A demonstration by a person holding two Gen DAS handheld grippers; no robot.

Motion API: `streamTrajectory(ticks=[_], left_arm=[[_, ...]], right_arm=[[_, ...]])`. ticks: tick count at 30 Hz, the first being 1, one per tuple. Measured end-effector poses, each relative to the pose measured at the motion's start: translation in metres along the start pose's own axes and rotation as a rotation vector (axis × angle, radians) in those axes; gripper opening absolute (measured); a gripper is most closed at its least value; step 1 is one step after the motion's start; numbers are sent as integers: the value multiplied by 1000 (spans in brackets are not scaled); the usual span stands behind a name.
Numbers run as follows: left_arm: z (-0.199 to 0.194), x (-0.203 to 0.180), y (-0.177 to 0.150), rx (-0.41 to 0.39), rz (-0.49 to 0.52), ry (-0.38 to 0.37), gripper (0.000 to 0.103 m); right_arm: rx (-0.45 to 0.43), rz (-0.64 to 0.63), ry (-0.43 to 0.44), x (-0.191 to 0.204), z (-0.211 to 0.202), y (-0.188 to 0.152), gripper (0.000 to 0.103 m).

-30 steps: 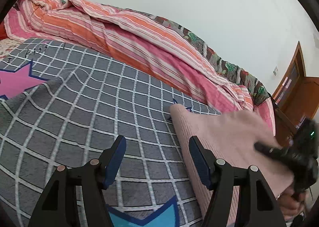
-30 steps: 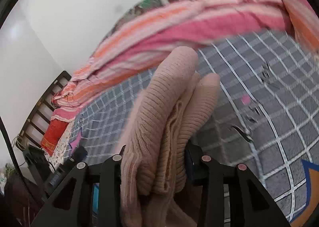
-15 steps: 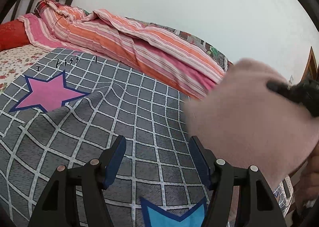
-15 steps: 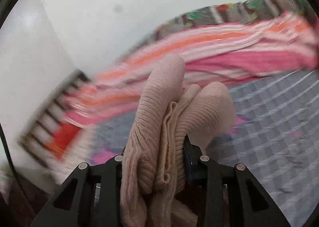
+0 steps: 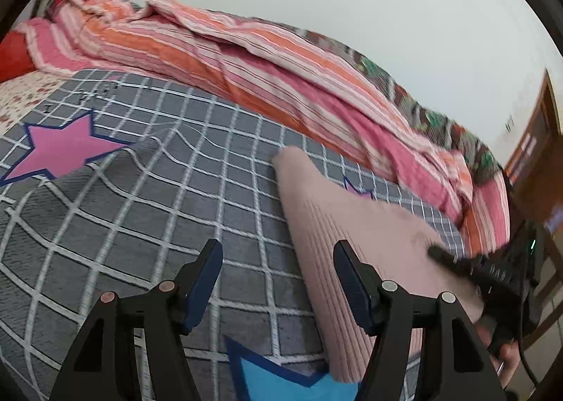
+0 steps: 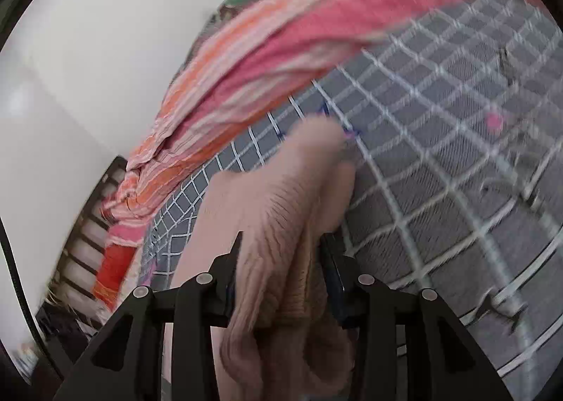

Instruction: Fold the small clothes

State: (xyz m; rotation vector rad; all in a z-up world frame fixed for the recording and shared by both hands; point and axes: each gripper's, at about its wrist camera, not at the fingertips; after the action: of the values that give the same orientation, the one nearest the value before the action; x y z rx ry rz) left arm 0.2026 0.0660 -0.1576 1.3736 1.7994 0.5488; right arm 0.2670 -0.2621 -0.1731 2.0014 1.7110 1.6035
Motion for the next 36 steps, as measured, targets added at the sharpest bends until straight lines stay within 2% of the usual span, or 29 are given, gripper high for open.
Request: streamTrajectory(ticks=[3,6,11,14,16,19,20,22,24,27,31,32,33,34,35,36], left_arm=[[-2,-11,-10,16,87,-47,63],[-10,-19,-21,23,177,-110,63],[-23,-34,-42,41,330,-194,63],[-20,-42,-50,51,381,-172,63],[-15,-48,-55,60,419,-126,63],[-13,-54,-58,47,447,-91,36],[-14,-55,-58,46,448,-108,18],[-20,-48,-53,-2,430,-94,14],[-23,-37,-46,-20,416,-99,14],[-15,-28,-47,50,387,-129,14],[-36,-32,-53,-5,434,-137,18],[-44,-30,-53,-23,432,-168,25],[-50,-29,-51,-34,426,-194,39],[-57,-27,-49,-52,407,-212,46],[-59,-26,-49,-61,394,-212,51],[-59,-26,-47,-67,378,-214,51]], right_arm=[[7,-163,-63,15,-1,1,41],[12,-268,-104,21,3,-3,42],[27,-318,-161,19,9,-7,42],[34,-327,-175,17,11,-4,41],[40,-321,-183,15,15,-5,41],[54,-272,-153,11,14,-1,41],[56,-250,-129,8,12,1,37],[54,-237,-112,7,10,1,35],[53,-245,-105,9,9,0,35],[60,-260,-109,14,11,-3,35],[67,-255,-102,15,7,-2,35],[73,-240,-85,13,3,0,37],[77,-231,-71,11,0,1,37],[80,-219,-51,9,-5,2,38],[80,-213,-41,8,-7,2,38],[77,-205,-28,7,-12,3,38]])
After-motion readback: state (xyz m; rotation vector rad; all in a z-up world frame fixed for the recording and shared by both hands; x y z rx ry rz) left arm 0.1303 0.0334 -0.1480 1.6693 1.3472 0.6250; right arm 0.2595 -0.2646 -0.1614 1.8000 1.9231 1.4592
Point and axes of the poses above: each gripper's, at about its wrist camera, not at the fingertips, and z roughly the way its jaws point, x to its left, y to its top, and after that the axes turned 10 degrees about y, right-handed
